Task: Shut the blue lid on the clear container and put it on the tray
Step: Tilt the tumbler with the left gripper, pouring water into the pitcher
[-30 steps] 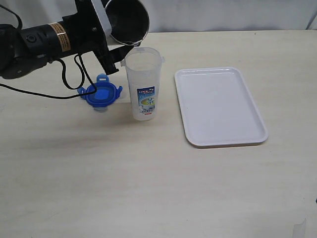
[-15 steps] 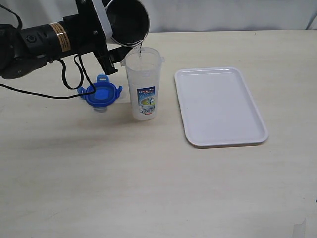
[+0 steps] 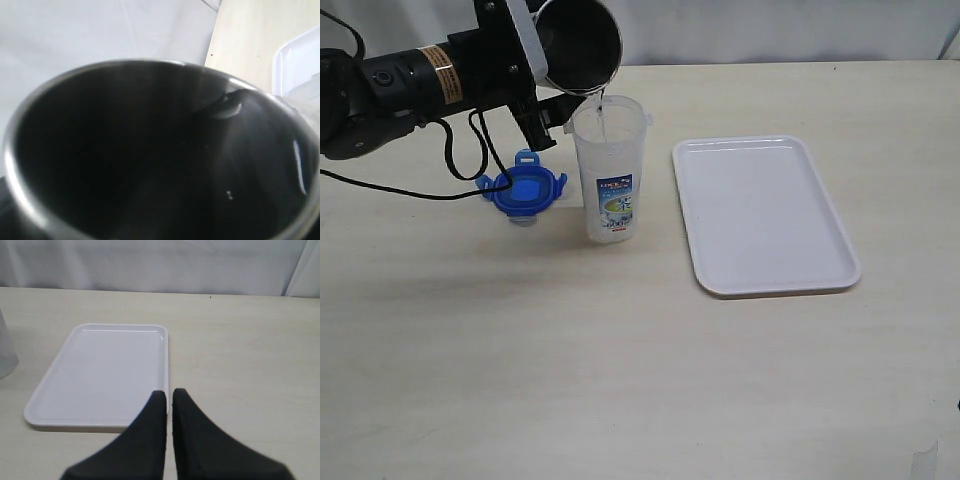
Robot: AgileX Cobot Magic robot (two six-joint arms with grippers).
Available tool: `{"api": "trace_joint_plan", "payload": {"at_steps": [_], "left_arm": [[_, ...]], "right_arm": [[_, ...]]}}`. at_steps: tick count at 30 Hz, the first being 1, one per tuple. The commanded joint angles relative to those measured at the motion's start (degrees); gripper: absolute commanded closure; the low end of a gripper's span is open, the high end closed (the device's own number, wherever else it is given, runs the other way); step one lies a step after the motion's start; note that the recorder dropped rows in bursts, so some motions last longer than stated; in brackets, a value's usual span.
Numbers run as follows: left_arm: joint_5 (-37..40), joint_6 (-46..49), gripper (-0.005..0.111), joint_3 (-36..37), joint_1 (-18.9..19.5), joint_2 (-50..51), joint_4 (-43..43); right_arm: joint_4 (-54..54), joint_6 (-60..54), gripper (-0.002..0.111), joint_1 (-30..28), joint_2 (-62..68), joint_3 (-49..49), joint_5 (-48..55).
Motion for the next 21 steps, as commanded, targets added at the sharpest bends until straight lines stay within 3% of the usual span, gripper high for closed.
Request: {"api": "trace_joint_plan", "payload": {"at_steps": [1,21], "left_arm": [[-4.1,1.6,0.107,-1.0,-0.1,-0.8,-1.7],[-4.2,4.6,0.107,-1.0,-0.1,-0.8,-1.7]], "right_arm": [[-0.2,0.0,0.104,-0.3,-0.3,0.1,-0.2],[-0.2,0.0,0.104,-0.3,-0.3,0.1,-0.2]]}}
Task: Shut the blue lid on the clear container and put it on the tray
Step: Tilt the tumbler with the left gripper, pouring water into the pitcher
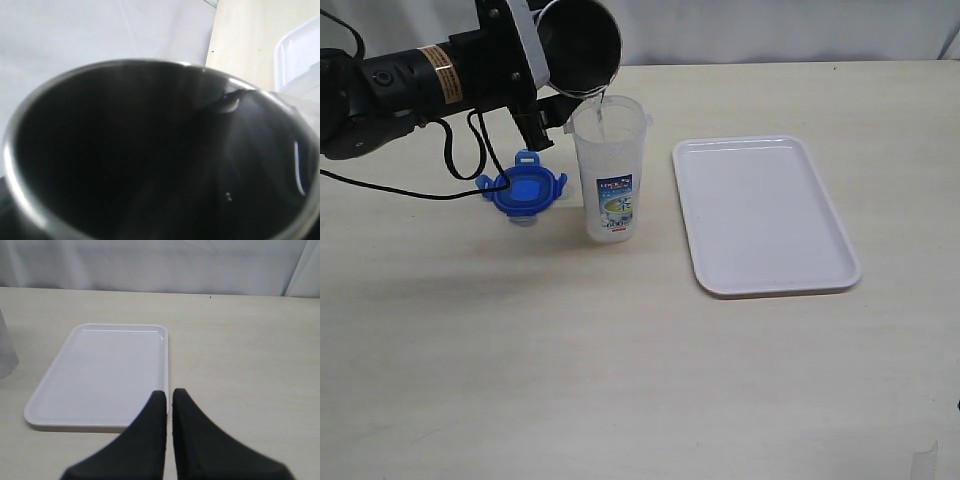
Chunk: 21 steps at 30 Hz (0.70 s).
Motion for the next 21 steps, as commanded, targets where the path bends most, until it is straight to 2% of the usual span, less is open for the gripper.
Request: {"api": "trace_joint_plan", "payload": {"at_steps": [1,21], "left_arm": [[-4.2,1.2,0.107,-1.0,-0.1,-0.8,-1.7],[-4.4,4.0,0.107,-1.0,-0.1,-0.8,-1.7]], "right_arm": [[-0.2,0.0,0.104,-0.3,-0.3,0.1,-0.2],[-0.2,0.0,0.104,-0.3,-0.3,0.1,-0.2]]}}
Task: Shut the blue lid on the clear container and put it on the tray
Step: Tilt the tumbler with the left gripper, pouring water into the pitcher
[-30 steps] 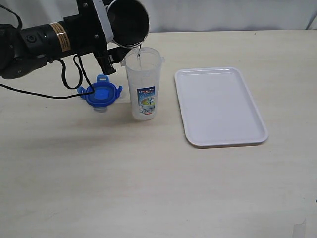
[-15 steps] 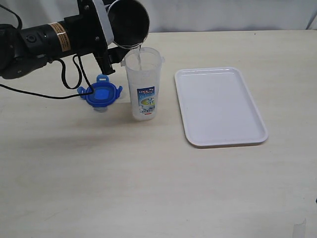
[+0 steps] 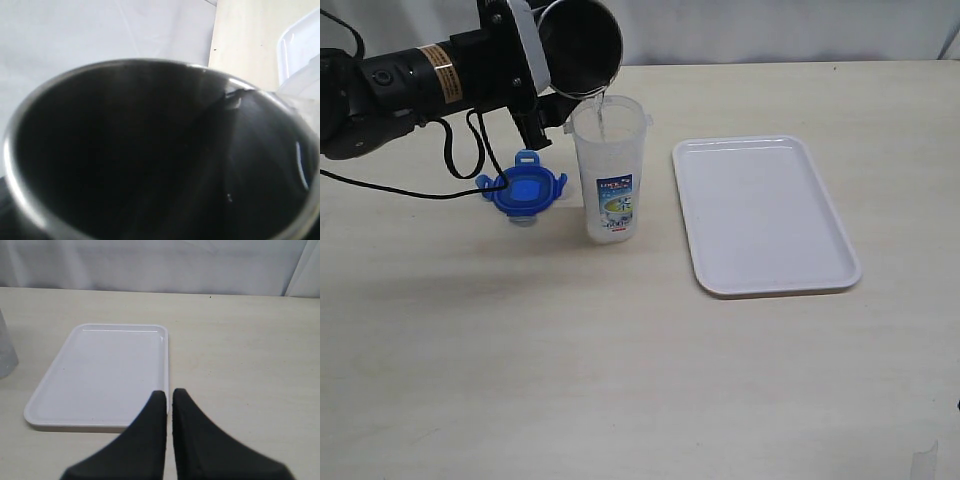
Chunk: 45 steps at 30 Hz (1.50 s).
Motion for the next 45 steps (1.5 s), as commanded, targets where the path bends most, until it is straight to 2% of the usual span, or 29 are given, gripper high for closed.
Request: {"api": "trace_joint_plan", "payload": {"at_steps": [1,36,40,45], "left_arm": [[-4.0,0.4,0.107,-1.0,-0.1,-0.8,-1.5],[-4.0,6.6,0.107,-1.0,-0.1,-0.8,-1.6],[-4.0,5.3,0.107,-1.0,-0.1,-0.8,-1.6],[-4.0,-2.2,0.107,-1.0,-0.1,-0.8,-1.6]], "right_arm": [[-0.2,0.0,0.104,-0.3,-0.3,0.1,-0.2],[-0.2,0.0,0.104,-0.3,-0.3,0.1,-0.2],[-0.2,0.0,0.104,-0.3,-0.3,0.1,-0.2],[-0.2,0.0,0.104,-0.3,-0.3,0.1,-0.2]]}}
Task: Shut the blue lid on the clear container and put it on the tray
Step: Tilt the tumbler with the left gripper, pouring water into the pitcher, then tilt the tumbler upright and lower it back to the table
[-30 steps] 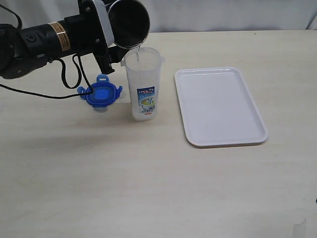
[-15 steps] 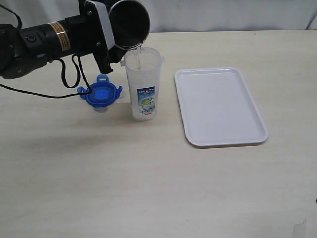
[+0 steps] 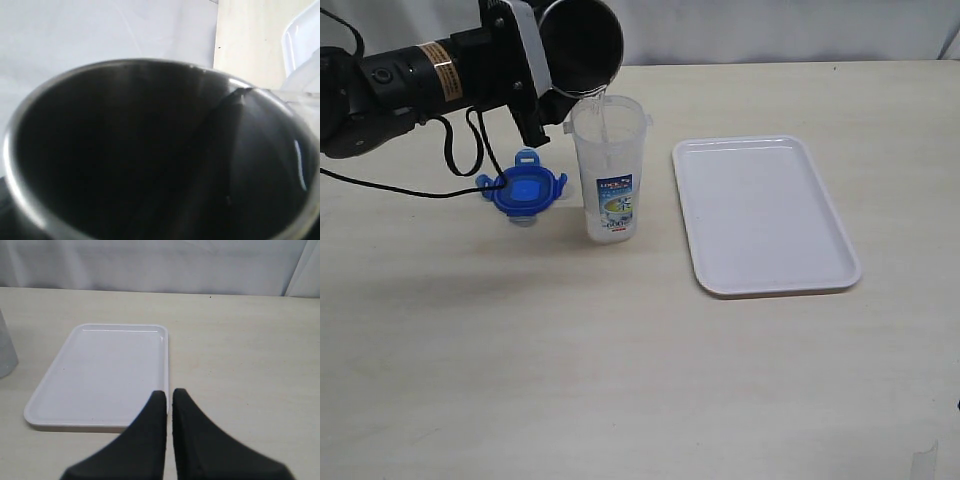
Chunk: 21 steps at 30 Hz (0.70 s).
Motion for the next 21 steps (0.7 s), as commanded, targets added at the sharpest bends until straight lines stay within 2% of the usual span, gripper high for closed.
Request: {"api": "trace_joint_plan", "payload": {"at_steps": [1,8,11,15,21], "left_arm": [[-3.6,-7.4,0.107,-0.8,-0.1,-0.8,-1.5],[-3.3,-22.8,0.107,-0.8,-0.1,-0.8,-3.1],[-1.1,-31.4,0.107,-0.8,-0.1,-0.8,-11.0],[3.1,-32.9,0.107,-0.8,0.0,-0.8,-23.9],[2.2,-41.5,0.107,-0.8,4.0,0.3,-25.0]], "right_arm": [[-0.2,0.0,0.104,-0.3,-0.3,0.1,-0.2],[-0.2,0.0,0.104,-0.3,-0.3,0.1,-0.2],[-0.2,0.0,0.104,-0.3,-0.3,0.1,-0.2],[-0.2,0.0,0.104,-0.3,-0.3,0.1,-0.2],[-0.2,0.0,0.104,-0.3,-0.3,0.1,-0.2]]}}
